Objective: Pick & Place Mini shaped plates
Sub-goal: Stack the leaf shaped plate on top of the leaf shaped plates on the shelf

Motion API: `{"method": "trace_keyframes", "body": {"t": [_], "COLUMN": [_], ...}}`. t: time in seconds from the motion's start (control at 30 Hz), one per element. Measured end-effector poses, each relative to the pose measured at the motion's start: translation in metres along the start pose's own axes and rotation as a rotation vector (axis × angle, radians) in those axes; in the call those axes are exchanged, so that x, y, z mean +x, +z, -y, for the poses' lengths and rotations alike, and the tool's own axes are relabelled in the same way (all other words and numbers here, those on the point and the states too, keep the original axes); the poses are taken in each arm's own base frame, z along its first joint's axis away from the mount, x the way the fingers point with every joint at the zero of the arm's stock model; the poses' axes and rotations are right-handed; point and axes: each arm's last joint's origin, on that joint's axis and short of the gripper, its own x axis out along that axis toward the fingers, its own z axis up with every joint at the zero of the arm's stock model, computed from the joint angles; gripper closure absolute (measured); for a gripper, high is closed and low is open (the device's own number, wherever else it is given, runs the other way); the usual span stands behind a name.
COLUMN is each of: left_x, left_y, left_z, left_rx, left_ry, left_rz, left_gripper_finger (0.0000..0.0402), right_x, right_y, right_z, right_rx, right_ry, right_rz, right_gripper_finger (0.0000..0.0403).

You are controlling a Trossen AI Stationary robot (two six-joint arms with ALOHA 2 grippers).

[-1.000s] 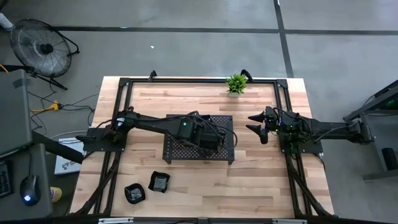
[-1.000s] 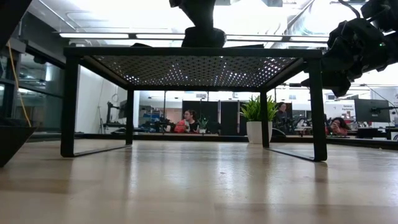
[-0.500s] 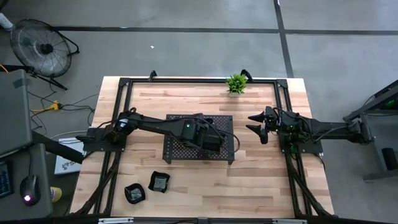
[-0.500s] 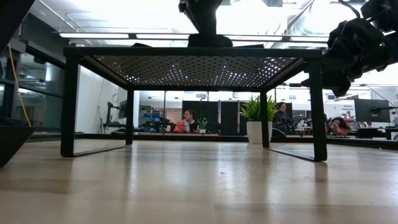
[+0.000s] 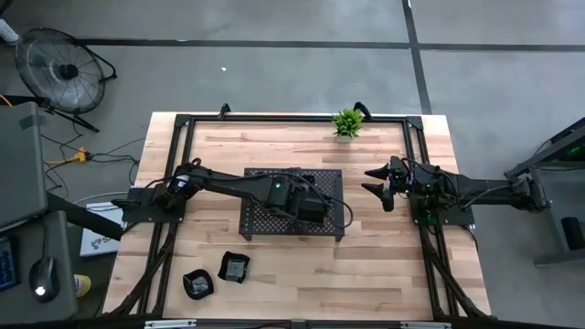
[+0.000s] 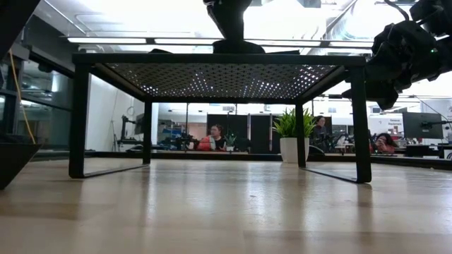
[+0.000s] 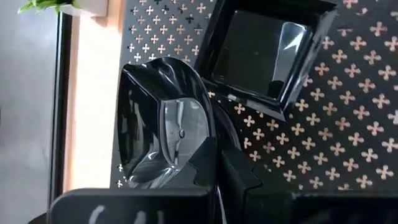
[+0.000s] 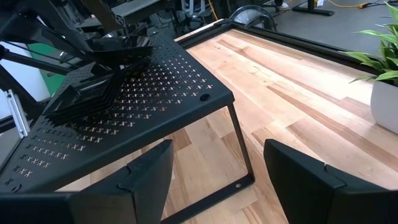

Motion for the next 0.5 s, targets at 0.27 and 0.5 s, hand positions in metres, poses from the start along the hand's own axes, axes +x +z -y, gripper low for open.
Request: {"method": "trace_keyframes", "body": {"t": [0.27, 0.5], "left_x": [-0.0014, -0.0016], "left_y": [-0.0041, -0.0052], "left_z": [0.0016, 0.0017], "left_rx": [0.034, 0.067], "left_ry": [-0.006, -0.021], "left_rz": [-0.034, -0.046], "left_gripper_finger": [0.0399, 0.0399], "right_x": [0.0, 0.0], "right_y": [0.0, 0.0], "right_z": [0.0, 0.0], "right_rx": [0.0, 0.0], "right_ry": [0.0, 0.0], "right_rz": [0.0, 0.0], "right_gripper_finger": [0.0157, 0.0157]}}
